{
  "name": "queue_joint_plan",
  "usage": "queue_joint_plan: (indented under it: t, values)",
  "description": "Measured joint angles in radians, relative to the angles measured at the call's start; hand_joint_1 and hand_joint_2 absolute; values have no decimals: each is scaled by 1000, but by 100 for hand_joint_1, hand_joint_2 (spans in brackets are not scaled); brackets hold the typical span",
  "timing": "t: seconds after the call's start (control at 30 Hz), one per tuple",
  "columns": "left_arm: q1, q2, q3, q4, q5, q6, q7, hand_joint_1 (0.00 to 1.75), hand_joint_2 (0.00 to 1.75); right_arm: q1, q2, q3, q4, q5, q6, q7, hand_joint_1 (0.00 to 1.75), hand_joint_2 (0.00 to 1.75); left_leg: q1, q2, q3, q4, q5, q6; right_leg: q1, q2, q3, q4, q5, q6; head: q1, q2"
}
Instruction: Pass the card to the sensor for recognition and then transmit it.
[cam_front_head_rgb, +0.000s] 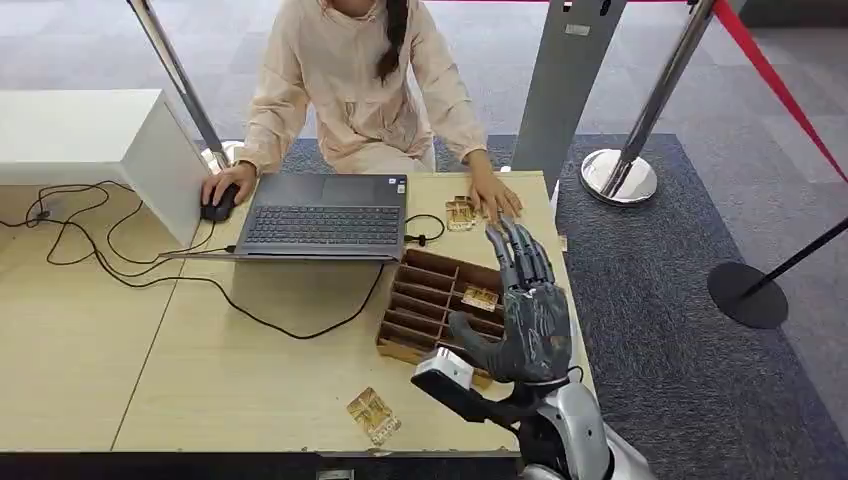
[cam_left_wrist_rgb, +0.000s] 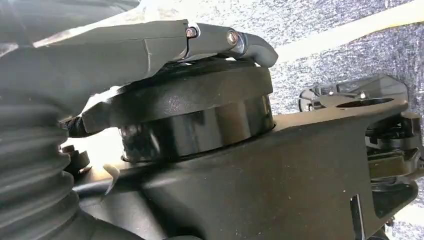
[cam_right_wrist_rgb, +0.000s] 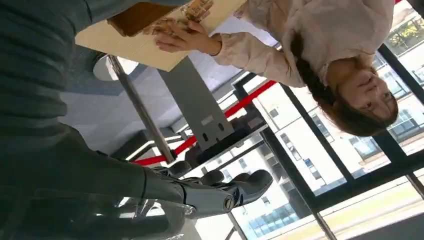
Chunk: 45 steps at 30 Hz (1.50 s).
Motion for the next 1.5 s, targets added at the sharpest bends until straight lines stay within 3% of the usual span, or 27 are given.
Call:
queue_joint_plan:
  t: [0.53, 0.87, 0.97, 1.0, 1.07, 1.13, 1.27, 1.33, 1.4, 1.5]
  values:
    - [-1, 0, 0, 0, -15, -1, 5, 0, 175, 5, 3, 1, 11, -29, 18, -10, 2, 175, 0, 0, 0, 0, 0, 0, 0, 0, 0, 0, 0, 0, 0, 0]
    - [-3, 0, 0, 0, -21, -2, 17, 0, 175, -33, 20, 10, 46, -22, 67, 9, 3, 175, 0, 0, 0, 0, 0, 0, 0, 0, 0, 0, 0, 0, 0, 0]
    - [-3, 0, 0, 0, -22, -3, 18, 0, 175, -44, 24, 15, 67, -22, 78, 22, 14, 175, 0, 0, 0, 0, 0, 0, 0, 0, 0, 0, 0, 0, 0, 0]
    - [-3, 0, 0, 0, -22, -3, 18, 0, 175, -46, 24, 16, 76, -22, 80, 25, 30, 175, 0, 0, 0, 0, 0, 0, 0, 0, 0, 0, 0, 0, 0, 0]
    - [-3, 0, 0, 0, -23, -4, 19, 0, 175, -48, 26, 19, 90, -19, 84, 31, 30, 175, 0, 0, 0, 0, 0, 0, 0, 0, 0, 0, 0, 0, 0, 0]
    - [-4, 0, 0, 0, -23, -5, 22, 0, 175, -49, 27, 22, 108, -20, 89, 32, 40, 175, 0, 0, 0, 0, 0, 0, 0, 0, 0, 0, 0, 0, 0, 0]
    - [-4, 0, 0, 0, -24, -5, 24, 0, 175, -49, 27, 28, 139, -21, 90, 33, 40, 175, 0, 0, 0, 0, 0, 0, 0, 0, 0, 0, 0, 0, 0, 0]
    - [-4, 0, 0, 0, -24, -5, 24, 0, 175, -50, 28, 30, 151, -23, 90, 34, 68, 175, 0, 0, 0, 0, 0, 0, 0, 0, 0, 0, 0, 0, 0, 0]
    - [-4, 0, 0, 0, -24, -5, 24, 0, 175, -51, 29, 32, 161, -23, 90, 34, 86, 175, 0, 0, 0, 0, 0, 0, 0, 0, 0, 0, 0, 0, 0, 0]
    - [-4, 0, 0, 0, -24, -5, 24, 0, 175, -52, 32, 34, 176, -24, 92, 34, 80, 175, 0, 0, 0, 0, 0, 0, 0, 0, 0, 0, 0, 0, 0, 0]
